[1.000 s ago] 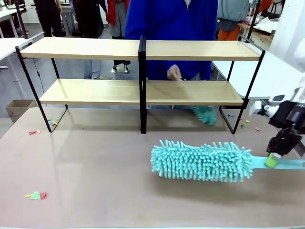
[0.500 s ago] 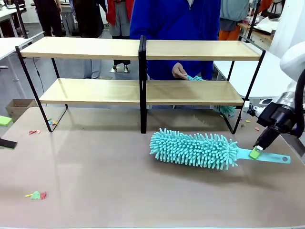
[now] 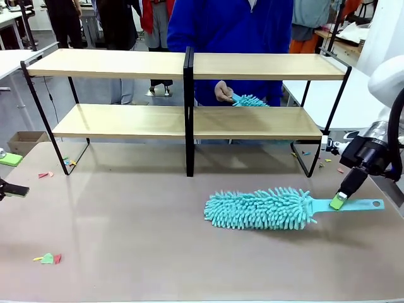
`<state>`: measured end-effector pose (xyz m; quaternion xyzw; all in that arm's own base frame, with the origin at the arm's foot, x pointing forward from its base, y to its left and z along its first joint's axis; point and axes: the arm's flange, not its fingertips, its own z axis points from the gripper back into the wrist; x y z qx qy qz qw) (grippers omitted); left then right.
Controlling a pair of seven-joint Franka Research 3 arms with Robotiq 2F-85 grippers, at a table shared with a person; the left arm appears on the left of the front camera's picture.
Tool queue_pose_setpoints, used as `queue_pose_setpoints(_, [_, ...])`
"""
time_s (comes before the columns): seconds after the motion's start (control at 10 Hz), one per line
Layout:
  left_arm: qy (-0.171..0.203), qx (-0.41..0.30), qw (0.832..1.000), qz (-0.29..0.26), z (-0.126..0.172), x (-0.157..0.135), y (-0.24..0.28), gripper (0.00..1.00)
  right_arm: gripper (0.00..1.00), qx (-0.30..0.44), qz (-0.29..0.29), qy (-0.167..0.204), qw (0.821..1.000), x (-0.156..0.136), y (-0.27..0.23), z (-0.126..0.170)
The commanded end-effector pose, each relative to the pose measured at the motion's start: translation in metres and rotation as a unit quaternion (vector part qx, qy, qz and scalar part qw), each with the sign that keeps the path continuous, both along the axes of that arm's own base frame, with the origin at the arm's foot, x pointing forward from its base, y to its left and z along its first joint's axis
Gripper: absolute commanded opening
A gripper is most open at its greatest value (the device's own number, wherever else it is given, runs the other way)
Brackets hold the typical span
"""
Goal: Clean the shelves.
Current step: Place the Duster on the table.
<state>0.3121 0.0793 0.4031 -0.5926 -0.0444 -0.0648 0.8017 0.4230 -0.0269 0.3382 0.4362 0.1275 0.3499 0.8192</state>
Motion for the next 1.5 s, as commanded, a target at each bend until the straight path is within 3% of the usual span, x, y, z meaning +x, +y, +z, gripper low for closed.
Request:
queue_pose_setpoints(0.0, [-0.001,0.001,1.000,-0.008,0.005,-0.005,0.000,1.00,1.00,-0.020,-0.056,-0.050,0.997,-0.004,-0.017,0.014])
queue_pose_setpoints(0.1, [-0.001,0.001,1.000,-0.008,0.005,-0.005,0.000,1.00,0.76,0.014,-0.152,-0.155,0.976,-0.011,-0.037,0.026])
queue_pose_setpoints(0.2, [-0.001,0.001,1.000,-0.008,0.005,-0.005,0.000,1.00,1.00,0.054,-0.229,-0.231,0.944,-0.018,-0.051,0.032])
queue_pose_setpoints(0.3, [-0.001,0.001,1.000,-0.008,0.005,-0.005,0.000,1.00,1.00,0.089,-0.270,-0.274,0.919,-0.026,-0.060,0.036])
queue_pose_setpoints(0.4, [-0.001,0.001,1.000,-0.008,0.005,-0.005,0.000,1.00,1.00,0.149,-0.320,-0.319,0.880,-0.032,-0.065,0.043])
queue_pose_setpoints(0.5, [-0.001,0.001,1.000,-0.008,0.005,-0.005,0.000,1.00,1.00,0.221,-0.310,-0.302,0.874,-0.036,-0.068,0.050])
queue_pose_setpoints(0.7, [-0.001,0.001,1.000,-0.008,0.005,-0.005,0.000,1.00,1.00,0.232,-0.255,-0.223,0.912,-0.049,-0.057,0.052])
queue_pose_setpoints(0.8, [-0.001,0.001,1.000,-0.008,0.005,-0.005,0.000,1.00,1.00,0.196,-0.316,-0.241,0.897,-0.035,-0.080,0.061])
queue_pose_setpoints(1.4, [-0.001,0.001,1.000,-0.008,0.005,-0.005,0.000,1.00,1.00,0.196,-0.316,-0.241,0.897,-0.035,-0.080,0.061])
